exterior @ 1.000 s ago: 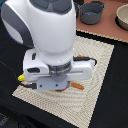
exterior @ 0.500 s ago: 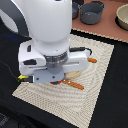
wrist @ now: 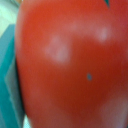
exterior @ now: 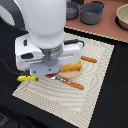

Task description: Interact with the objects in diverse but meaningful ways.

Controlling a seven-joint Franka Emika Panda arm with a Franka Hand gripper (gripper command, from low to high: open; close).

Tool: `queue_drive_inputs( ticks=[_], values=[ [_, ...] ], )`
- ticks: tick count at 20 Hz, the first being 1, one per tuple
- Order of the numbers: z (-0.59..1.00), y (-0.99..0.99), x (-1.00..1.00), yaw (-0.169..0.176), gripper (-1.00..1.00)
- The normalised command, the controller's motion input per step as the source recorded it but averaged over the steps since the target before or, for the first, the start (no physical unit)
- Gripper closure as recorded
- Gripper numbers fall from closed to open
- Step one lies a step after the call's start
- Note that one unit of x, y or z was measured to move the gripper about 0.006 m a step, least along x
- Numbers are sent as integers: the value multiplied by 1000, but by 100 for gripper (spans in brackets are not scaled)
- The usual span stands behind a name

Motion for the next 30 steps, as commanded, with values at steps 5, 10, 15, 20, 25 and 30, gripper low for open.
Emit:
queue_drive_inputs(
  ticks=[5, 10, 15, 20, 25, 30],
  values=[
    [-90, 426, -835, 75, 100],
    [-115, 432, -839, 79, 100],
    [-160, 380, -866, 84, 100],
    [-229, 369, -842, 92, 100],
    [-239, 375, -547, 71, 100],
    [-235, 283, -13, 13, 100]
  ],
)
